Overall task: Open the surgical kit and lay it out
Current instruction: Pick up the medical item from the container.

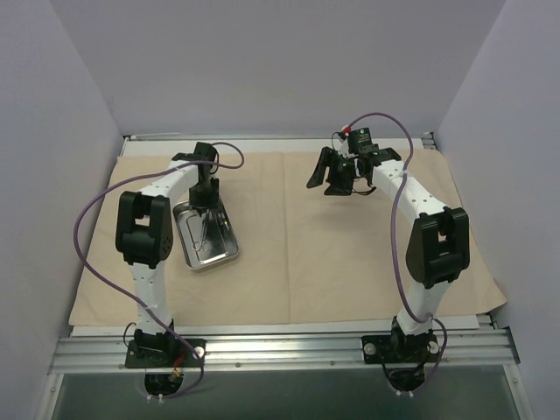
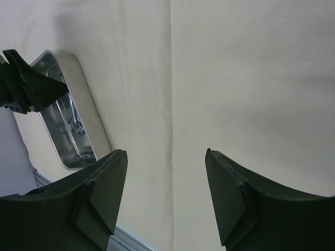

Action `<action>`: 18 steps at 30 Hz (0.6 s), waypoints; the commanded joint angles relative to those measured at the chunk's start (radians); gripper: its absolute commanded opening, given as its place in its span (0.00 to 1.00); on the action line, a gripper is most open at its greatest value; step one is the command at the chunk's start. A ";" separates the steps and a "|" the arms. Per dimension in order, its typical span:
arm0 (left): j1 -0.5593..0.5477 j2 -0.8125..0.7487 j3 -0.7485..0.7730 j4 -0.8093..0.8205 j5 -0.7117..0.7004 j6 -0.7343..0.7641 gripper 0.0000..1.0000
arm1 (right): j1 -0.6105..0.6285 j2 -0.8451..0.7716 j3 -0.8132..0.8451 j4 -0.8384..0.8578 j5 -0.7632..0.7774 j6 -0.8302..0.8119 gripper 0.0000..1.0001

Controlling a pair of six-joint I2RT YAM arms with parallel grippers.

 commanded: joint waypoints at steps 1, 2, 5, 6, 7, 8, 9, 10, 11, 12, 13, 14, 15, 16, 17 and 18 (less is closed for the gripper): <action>0.005 0.038 0.051 0.031 -0.022 -0.004 0.50 | -0.013 -0.034 0.018 -0.029 0.005 -0.024 0.62; 0.005 0.054 0.057 0.031 -0.025 -0.004 0.49 | -0.014 -0.034 0.017 -0.032 0.003 -0.025 0.62; 0.005 0.078 0.065 0.002 -0.045 -0.007 0.45 | -0.026 -0.034 0.017 -0.035 -0.001 -0.029 0.62; 0.006 0.078 0.059 0.005 -0.045 -0.008 0.44 | -0.029 -0.034 0.015 -0.035 -0.003 -0.030 0.62; 0.005 0.077 0.051 0.007 -0.046 -0.010 0.43 | -0.034 -0.034 0.014 -0.035 -0.004 -0.029 0.62; 0.005 0.074 0.039 0.005 -0.043 -0.010 0.41 | -0.036 -0.033 0.014 -0.031 -0.006 -0.029 0.62; 0.005 0.074 0.036 0.004 -0.043 -0.012 0.39 | -0.037 -0.031 0.012 -0.032 -0.009 -0.027 0.62; 0.003 0.074 0.030 0.002 -0.046 -0.015 0.38 | -0.039 -0.027 0.010 -0.031 -0.012 -0.026 0.62; 0.003 0.077 0.025 0.000 -0.048 -0.016 0.38 | -0.039 -0.025 0.012 -0.029 -0.012 -0.025 0.62; 0.003 0.080 0.019 -0.006 -0.048 -0.018 0.34 | -0.039 -0.024 0.014 -0.027 -0.013 -0.024 0.62; 0.003 0.081 0.016 -0.007 -0.051 -0.022 0.32 | -0.039 -0.020 0.014 -0.024 -0.013 -0.024 0.62; 0.002 0.084 0.013 -0.010 -0.051 -0.022 0.31 | -0.039 -0.017 0.014 -0.021 -0.016 -0.022 0.62; 0.003 0.089 0.010 -0.015 -0.052 -0.022 0.31 | -0.039 -0.014 0.015 -0.021 -0.017 -0.024 0.62; 0.002 0.094 0.010 -0.016 -0.055 -0.024 0.29 | -0.037 -0.008 0.020 -0.021 -0.017 -0.024 0.62; 0.003 0.101 0.010 -0.016 -0.054 -0.022 0.24 | -0.036 -0.004 0.023 -0.023 -0.020 -0.024 0.62; 0.003 0.103 0.008 -0.006 -0.051 -0.019 0.14 | -0.034 0.001 0.026 -0.023 -0.020 -0.024 0.62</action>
